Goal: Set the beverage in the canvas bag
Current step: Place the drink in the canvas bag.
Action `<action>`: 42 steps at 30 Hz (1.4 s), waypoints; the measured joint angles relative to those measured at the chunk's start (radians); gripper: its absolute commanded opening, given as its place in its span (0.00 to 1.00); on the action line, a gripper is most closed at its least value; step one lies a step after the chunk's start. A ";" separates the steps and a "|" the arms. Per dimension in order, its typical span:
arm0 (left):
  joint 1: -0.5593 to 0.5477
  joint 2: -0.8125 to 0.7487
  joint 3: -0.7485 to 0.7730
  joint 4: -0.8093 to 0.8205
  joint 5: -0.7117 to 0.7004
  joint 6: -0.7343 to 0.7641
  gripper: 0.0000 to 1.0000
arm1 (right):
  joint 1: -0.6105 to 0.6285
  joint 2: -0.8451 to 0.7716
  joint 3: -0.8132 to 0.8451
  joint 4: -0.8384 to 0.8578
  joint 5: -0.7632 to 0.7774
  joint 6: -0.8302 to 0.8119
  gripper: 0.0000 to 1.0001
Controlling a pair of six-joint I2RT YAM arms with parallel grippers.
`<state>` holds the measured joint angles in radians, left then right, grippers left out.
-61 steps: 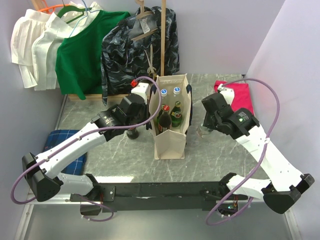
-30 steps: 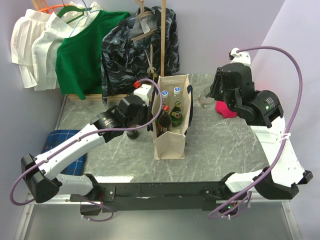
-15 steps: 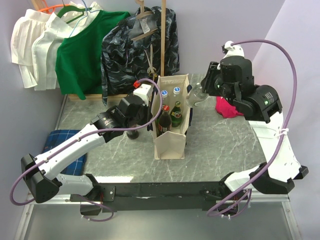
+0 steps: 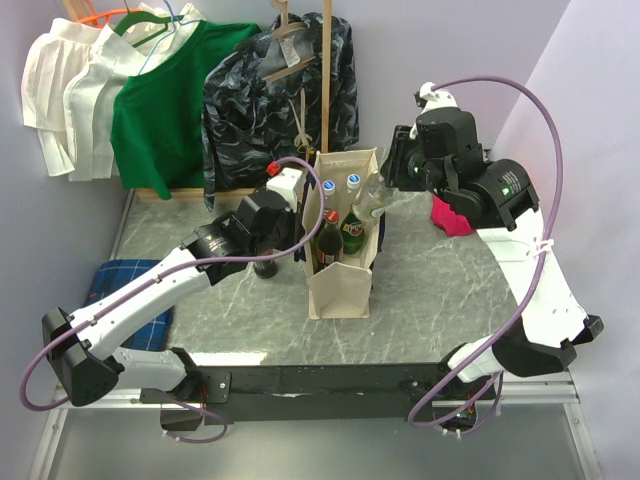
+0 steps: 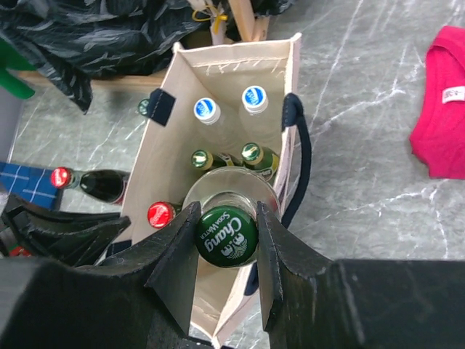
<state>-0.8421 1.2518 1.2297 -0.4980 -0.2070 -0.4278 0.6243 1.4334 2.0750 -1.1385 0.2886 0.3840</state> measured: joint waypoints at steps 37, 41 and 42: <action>-0.002 0.013 0.010 0.008 0.002 -0.002 0.01 | 0.085 0.005 -0.386 0.106 0.066 0.064 0.00; -0.002 0.013 0.010 0.008 0.002 -0.001 0.01 | 0.087 0.005 -0.415 0.124 0.081 0.068 0.00; -0.002 0.013 0.010 0.008 0.002 -0.001 0.01 | 0.087 0.006 -0.416 0.130 0.086 0.068 0.00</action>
<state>-0.8440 1.2652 1.2392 -0.4900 -0.2054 -0.4290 0.7113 1.4395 1.6592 -1.0084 0.3744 0.4519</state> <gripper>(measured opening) 0.024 0.397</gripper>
